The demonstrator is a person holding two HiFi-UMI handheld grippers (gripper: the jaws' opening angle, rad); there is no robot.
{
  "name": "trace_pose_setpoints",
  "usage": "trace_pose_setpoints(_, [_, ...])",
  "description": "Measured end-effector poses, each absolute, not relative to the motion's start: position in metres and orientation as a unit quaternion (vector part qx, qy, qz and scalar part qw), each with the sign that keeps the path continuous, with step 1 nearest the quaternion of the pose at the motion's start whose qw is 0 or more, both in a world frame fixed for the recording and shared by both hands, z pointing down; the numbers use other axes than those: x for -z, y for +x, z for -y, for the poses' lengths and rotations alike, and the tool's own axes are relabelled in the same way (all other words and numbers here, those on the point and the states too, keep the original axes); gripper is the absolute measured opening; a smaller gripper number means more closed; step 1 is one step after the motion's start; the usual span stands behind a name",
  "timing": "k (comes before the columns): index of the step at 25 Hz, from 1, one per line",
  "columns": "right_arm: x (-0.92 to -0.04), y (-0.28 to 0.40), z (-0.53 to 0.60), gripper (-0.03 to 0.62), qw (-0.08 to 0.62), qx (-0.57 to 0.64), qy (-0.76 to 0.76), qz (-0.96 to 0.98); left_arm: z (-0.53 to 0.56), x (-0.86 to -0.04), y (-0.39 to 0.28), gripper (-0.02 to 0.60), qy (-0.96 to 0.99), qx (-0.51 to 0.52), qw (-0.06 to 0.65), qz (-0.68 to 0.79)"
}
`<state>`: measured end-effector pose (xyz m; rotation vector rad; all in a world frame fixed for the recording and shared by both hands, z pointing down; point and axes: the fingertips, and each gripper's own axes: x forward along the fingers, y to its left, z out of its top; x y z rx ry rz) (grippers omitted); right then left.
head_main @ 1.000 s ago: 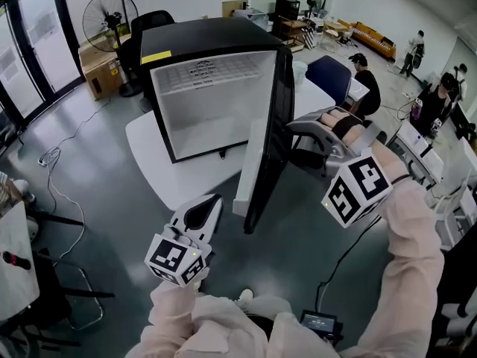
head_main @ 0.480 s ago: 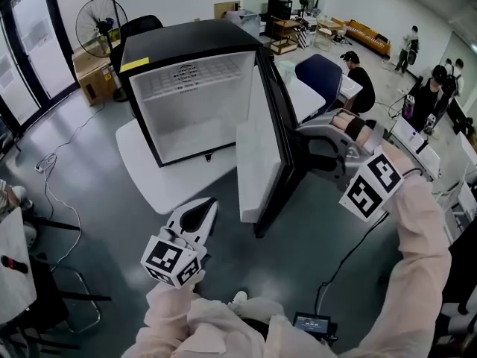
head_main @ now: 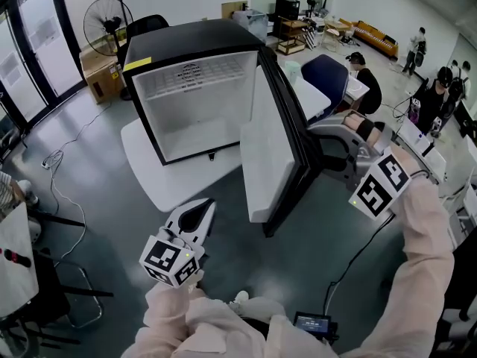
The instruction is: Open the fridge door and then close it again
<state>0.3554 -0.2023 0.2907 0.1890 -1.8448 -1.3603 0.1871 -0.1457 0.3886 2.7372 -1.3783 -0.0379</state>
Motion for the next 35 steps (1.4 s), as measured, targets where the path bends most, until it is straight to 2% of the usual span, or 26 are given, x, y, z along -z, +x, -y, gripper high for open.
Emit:
trace_pose_setpoints(18, [-0.286,0.332,0.188,0.239,0.413,0.531,0.091,0.734,0.123,-0.398,0.192,0.012,0.894,-0.001,0.047,0.446])
trace_pose_setpoints(35, [-0.285,0.236,0.190,0.238,0.432,0.519,0.125,0.727,0.140,-0.387,0.112,0.012,0.895,0.023,0.050,0.442])
